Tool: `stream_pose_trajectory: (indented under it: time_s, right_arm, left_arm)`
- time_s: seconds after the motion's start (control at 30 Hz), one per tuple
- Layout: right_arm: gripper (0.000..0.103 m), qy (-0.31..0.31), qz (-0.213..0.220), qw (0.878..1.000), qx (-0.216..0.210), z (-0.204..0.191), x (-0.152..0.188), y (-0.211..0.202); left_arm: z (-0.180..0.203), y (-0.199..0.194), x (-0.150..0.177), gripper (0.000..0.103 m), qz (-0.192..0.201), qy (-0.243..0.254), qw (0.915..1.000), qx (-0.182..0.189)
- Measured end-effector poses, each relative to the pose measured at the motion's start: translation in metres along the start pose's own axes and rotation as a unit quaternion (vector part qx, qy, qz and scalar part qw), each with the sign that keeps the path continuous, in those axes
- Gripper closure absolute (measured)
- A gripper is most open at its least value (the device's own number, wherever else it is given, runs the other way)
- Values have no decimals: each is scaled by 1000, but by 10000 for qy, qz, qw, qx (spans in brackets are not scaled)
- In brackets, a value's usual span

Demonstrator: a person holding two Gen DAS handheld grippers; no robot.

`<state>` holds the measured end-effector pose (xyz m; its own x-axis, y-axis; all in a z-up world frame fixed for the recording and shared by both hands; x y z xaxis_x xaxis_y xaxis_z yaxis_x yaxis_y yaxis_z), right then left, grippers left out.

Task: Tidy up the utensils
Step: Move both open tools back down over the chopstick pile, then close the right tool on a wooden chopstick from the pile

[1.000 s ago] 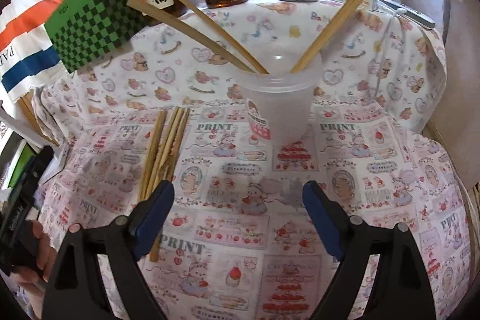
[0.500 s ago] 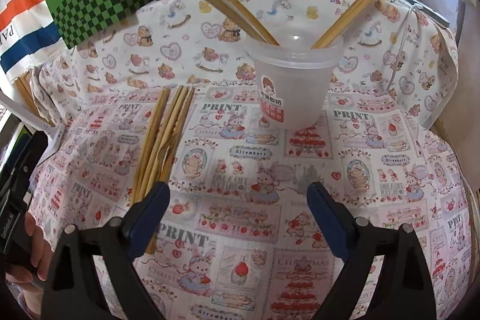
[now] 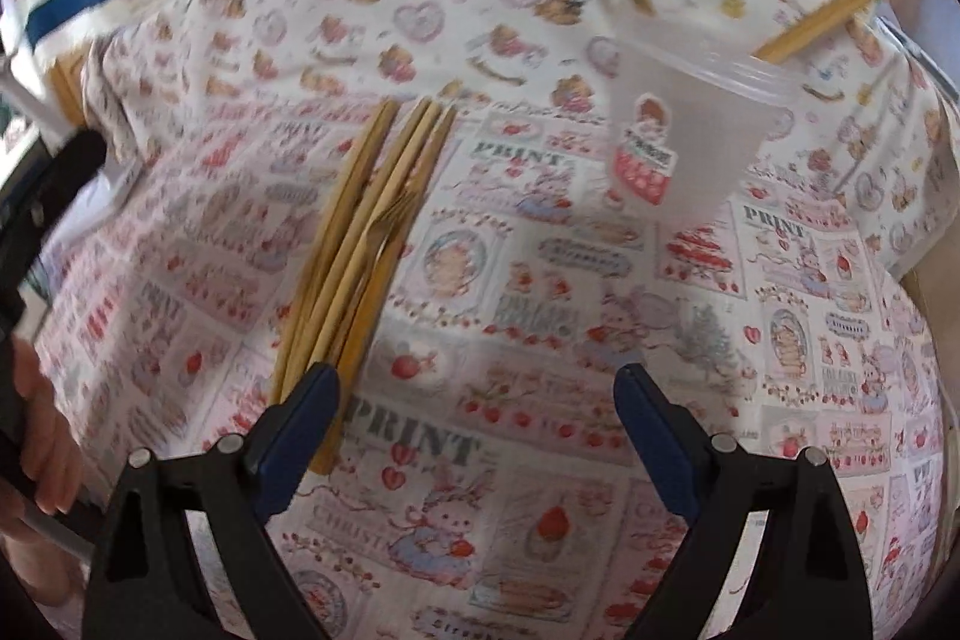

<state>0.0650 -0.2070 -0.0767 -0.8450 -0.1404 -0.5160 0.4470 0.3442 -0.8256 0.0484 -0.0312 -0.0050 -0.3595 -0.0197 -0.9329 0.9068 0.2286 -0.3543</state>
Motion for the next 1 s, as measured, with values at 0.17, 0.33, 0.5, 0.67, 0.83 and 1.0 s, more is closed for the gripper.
stream_pose_trajectory:
  time_s: [0.17,0.33,0.5,0.67,0.83,1.0]
  right_arm:
    - [11,-95,19,9999,142,-2,1,4]
    - [11,-41,39,9999,160,0,0,3]
    - [11,-234,-195,9995,-70,-12,4,11]
    - [11,-280,-164,9995,24,-15,4,10]
    - [55,-67,-29,9999,109,-2,3,4]
    - [90,-32,65,9996,266,1,2,0]
  left_arm:
    - [2,2,0,1,-27,59,10000,-12]
    - [2,3,1,1,-36,45,10000,-5]
    - [0,5,1,1,-82,34,10000,24]
    - [-2,6,2,1,-138,-32,9999,39]
    - [-5,5,1,1,-114,-117,9998,-130]
    - [-1,2,1,1,-31,2,9999,-157]
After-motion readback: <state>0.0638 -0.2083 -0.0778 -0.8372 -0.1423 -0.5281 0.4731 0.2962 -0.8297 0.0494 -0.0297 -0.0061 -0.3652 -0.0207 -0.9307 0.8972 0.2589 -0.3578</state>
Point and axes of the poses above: each gripper's, at about its wrist camera, not at the fingertips, and y roughly the way its jaws point, z to its right, x to its underside, the point moved 3 cm from there along y, roughly the way its jaws point, and after that the axes turned 14 degrees about -x, right-handed, at the moved point
